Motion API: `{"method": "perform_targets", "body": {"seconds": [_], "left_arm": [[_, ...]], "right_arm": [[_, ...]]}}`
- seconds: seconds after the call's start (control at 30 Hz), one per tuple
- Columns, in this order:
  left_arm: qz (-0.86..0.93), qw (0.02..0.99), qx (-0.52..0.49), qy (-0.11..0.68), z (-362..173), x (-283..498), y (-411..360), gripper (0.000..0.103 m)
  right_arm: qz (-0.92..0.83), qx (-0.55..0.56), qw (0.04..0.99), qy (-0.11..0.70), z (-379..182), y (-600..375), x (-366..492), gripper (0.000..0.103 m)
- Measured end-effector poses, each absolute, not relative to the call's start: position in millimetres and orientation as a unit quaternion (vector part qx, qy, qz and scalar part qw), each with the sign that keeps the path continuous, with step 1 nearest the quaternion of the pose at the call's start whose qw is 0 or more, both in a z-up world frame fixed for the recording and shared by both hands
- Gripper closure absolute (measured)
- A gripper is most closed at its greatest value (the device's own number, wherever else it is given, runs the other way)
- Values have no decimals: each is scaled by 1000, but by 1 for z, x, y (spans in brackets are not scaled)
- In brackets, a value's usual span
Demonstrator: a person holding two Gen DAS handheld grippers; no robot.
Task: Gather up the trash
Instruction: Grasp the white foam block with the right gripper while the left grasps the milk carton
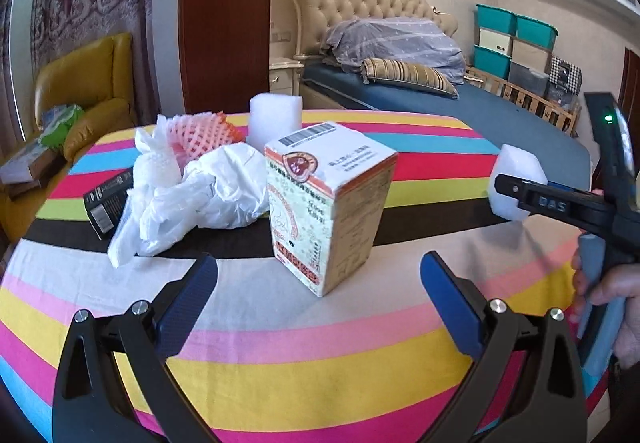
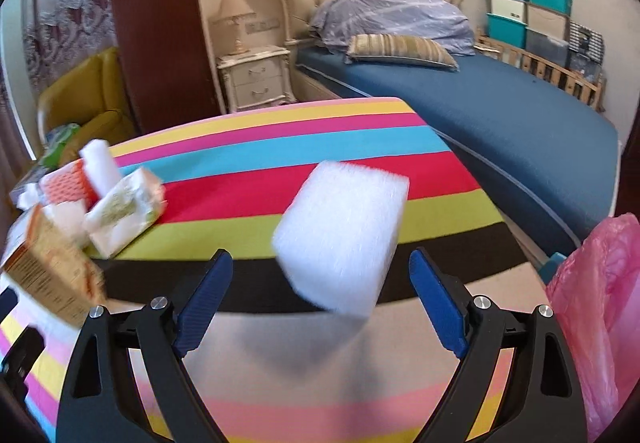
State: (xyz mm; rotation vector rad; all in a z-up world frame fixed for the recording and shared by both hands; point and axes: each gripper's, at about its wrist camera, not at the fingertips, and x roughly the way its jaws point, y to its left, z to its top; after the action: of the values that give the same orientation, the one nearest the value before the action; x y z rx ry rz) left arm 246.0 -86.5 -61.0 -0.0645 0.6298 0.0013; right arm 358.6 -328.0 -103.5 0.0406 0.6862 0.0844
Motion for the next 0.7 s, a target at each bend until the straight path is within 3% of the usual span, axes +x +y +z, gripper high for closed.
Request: {"method": "perform_targets", "body": {"seconds": [0.1,0.13,0.2,0.7], "left_arm": [[5,948,-39,316,-64,253,-89,5],[5,948,-40,317,-64,254,-90,5],[12,948,-40,317,-64,259,-92,5],[105,939,-36,326,-64,316,-116,5]], "right_arm": [[27,14,938,347,-109,-326,369,23],[25,16,936,352,-110,-327,371,36],[20,26,937,347,-109,-333,370,44],[90,43,947,304,-97,-340,323,46]]}}
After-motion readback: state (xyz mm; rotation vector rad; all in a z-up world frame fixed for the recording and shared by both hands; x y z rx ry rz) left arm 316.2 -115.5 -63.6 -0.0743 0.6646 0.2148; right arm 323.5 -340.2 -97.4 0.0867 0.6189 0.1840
